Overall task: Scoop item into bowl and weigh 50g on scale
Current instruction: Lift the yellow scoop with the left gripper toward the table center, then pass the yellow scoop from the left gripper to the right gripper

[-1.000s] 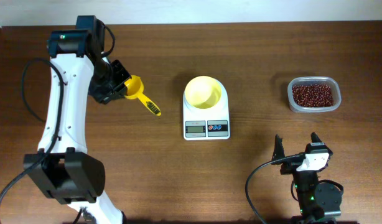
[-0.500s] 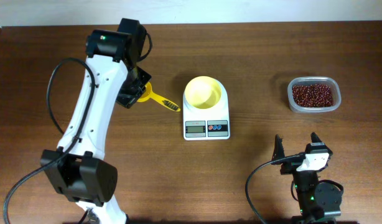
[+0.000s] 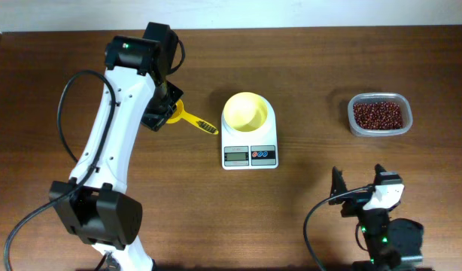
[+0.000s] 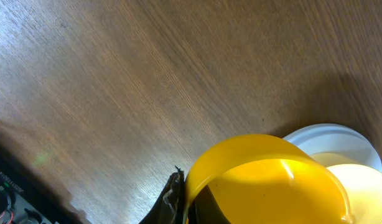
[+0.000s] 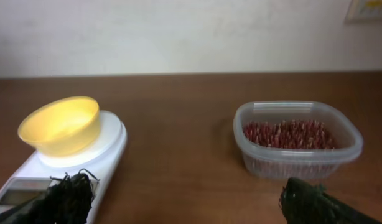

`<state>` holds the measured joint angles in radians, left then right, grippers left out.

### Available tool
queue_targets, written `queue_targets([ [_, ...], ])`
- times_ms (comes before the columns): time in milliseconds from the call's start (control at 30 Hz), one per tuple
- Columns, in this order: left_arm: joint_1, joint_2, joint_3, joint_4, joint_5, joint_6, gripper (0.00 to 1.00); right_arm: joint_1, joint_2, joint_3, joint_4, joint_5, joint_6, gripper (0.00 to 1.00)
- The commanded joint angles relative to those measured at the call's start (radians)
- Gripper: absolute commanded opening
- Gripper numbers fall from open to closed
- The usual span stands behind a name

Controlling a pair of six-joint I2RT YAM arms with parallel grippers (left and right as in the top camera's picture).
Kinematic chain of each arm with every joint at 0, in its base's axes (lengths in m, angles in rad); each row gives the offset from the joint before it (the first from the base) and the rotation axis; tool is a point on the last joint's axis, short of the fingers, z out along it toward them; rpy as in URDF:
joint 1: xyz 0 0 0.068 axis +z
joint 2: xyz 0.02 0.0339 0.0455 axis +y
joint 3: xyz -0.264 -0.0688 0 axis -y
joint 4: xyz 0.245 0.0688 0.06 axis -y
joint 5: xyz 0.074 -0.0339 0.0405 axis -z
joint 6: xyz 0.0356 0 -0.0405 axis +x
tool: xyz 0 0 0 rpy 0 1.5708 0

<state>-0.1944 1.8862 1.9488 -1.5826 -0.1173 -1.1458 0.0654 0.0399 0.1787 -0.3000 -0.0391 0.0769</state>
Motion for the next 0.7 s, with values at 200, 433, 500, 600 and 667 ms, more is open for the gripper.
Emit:
queue_targets([
  [200,0.0,-0.019,0.018,0.01,-0.018,-0.013,0.0,0.006,0.559,0.563,-0.37,-0.156,0.009,0.99],
  [433,0.0,-0.019,0.018,0.011,-0.018,-0.013,0.0,0.006,1.031,0.683,-0.221,-0.829,0.011,0.99],
  [500,0.0,-0.019,0.018,0.018,-0.018,-0.013,0.0,0.006,1.13,0.682,-0.109,-1.068,0.011,0.99],
  [600,0.0,-0.019,0.018,0.03,-0.018,-0.013,0.0,0.006,1.276,0.682,0.064,-1.374,0.011,0.99],
  [667,0.0,-0.019,0.018,0.043,-0.013,-0.013,0.0,0.006,1.326,0.683,0.104,-1.426,0.039,0.99],
])
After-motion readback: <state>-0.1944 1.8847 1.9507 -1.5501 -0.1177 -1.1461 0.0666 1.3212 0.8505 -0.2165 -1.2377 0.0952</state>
